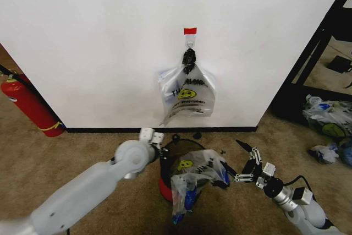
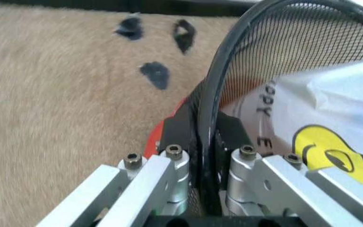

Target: Pick up the garbage bag from the wall and place it over the trash bin.

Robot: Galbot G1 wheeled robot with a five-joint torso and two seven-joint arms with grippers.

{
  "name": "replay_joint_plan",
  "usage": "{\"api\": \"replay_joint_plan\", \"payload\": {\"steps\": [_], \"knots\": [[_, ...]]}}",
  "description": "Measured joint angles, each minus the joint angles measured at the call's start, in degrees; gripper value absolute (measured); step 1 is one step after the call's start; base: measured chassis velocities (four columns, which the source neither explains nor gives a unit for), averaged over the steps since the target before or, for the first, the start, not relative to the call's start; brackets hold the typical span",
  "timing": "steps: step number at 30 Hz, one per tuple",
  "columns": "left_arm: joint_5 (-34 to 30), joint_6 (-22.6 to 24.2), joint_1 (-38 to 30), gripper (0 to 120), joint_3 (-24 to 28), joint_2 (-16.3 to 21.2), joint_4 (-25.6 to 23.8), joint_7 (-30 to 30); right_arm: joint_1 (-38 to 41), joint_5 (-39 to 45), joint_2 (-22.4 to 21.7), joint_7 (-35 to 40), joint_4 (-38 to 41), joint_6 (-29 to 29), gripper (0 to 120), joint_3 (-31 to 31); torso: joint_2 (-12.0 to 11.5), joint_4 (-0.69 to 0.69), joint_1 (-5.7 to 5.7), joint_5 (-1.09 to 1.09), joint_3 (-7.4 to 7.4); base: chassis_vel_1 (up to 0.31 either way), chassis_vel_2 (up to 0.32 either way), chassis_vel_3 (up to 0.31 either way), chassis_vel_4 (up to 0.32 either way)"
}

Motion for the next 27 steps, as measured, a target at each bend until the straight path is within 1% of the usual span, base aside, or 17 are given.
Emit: {"api": "replay_joint_plan", "payload": {"steps": [1, 2, 3, 5, 6, 9, 10, 11, 12, 13, 16, 18, 21, 27], "knots": [[0.6, -1.84, 4.44, 4, -4.59, -1.19, -0.98, -0.05, 0.22, 0.27, -0.05, 0.0, -0.26, 0.0, 100, -0.07, 0.0, -0.01, 0.0, -0.03, 0.0, 0.0, 0.0, 0.0, 0.0], [0.95, -2.97, 7.13, 4, -7.37, -2.25, -1.52, -0.11, 0.39, 0.45, -0.08, 0.0, -0.48, -0.01, 100, -0.12, 0.0, -0.01, 0.0, -0.01, 0.0, 0.0, 0.0, 0.0, 0.0], [1.18, -3.74, 8.74, 4, -8.76, -3.05, -1.8, -0.19, 0.46, 0.52, -0.08, -0.01, -0.6, -0.01, 100, -0.16, 0.0, -0.02, 0.0, 0.0, 0.0, 0.0, 0.0, 0.0, 0.0], [2.27, -5.79, 13.28, 4, -12.29, -5.83, -2.19, -0.26, 0.66, 0.59, -0.1, -0.01, -0.85, -0.02, 100, -0.27, 0.0, -0.03, 0.0, -0.01, 0.0, 0.0, 0.0, 0.0, 0.0], [2.27, -5.79, 13.28, 4, -12.29, -5.83, -2.19, -0.26, 0.66, 0.59, -0.1, -0.01, -0.85, -0.02, 100, -0.27, 0.0, -0.03, 0.0, -0.01, 0.0, 0.0, 0.0, 0.0, 0.0], [5.13, -8.71, 18.58, 4, -16.52, -10.82, -2.19, -0.27, 0.77, 0.54, -0.18, -0.03, -0.79, -0.09, 100, -0.57, 0.01, -0.02, 0.0, -0.01, 0.0, 0.0, 0.0, 0.0, 0.0], [5.47, -9.16, 19.14, 4, -16.97, -11.54, -2.19, -0.33, 0.77, 0.52, -0.21, -0.03, -0.72, -0.11, 100, -0.59, 0.01, -0.02, 0.0, 0.0, 0.0, 0.0, 0.0, 0.0, 0.0], [6.3, -10.29, 20.33, 4, -17.91, -13.24, -2.17, -0.44, 0.77, 0.49, -0.28, -0.04, -0.43, -0.15, 100, -0.62, 0.01, -0.02, 0.0, 0.0, 0.0, 0.0, 0.0, 0.0, 0.0], [6.3, -10.29, 20.33, 4, -17.91, -13.24, -2.17, -0.44, 0.77, 0.49, -0.28, -0.04, -0.43, -0.15, 100, -0.62, 0.01, -0.02, 0.0, 0.0, 0.0, 0.0, 0.0, 0.0, 0.0], [6.86, -10.93, 21.05, 4, -18.54, -14.43, -2.17, -0.44, 0.75, 0.48, -0.3, -0.04, -0.3, -0.17, 100, -0.62, 0.01, -0.02, 0.0, -0.01, 0.0, 0.0, 0.0, 0.0, 0.0], [10.58, -12.66, 23.32, 4, -19.78, -17.42, -2.29, 0.44, 0.55, 0.45, -0.36, -0.09, -0.01, -0.18, 100, -0.61, 0.01, -0.04, 0.0, 0.0, 0.0, 0.0, 0.0, 0.0, 0.0], [14.03, -13.75, 24.6, 4, -19.53, -17.89, -2.16, 1.52, 0.36, 0.44, -0.36, -0.27, 0.0, -0.17, 100, -0.57, 0.01, -0.03, 0.0, -0.01, 0.0, 0.0, 0.0, 0.0, 0.0], [15.66, -14.4, 25.63, 4, -19.26, -18.17, -1.98, 2.08, 0.14, 0.42, -0.35, -0.53, 0.05, -0.11, 100, -0.48, 0.01, -0.01, 0.0, 0.0, 0.0, 0.0, 0.0, 0.0, 0.0], [17.77, -14.79, 26.95, 4, -18.95, -18.89, -1.92, 3.0, -0.22, 0.34, -0.22, -0.92, 0.27, 0.01, 100, -0.36, 0.01, -0.02, 0.0, 0.01, -0.01, 0.0, 0.0, 0.0, 0.0]]}}
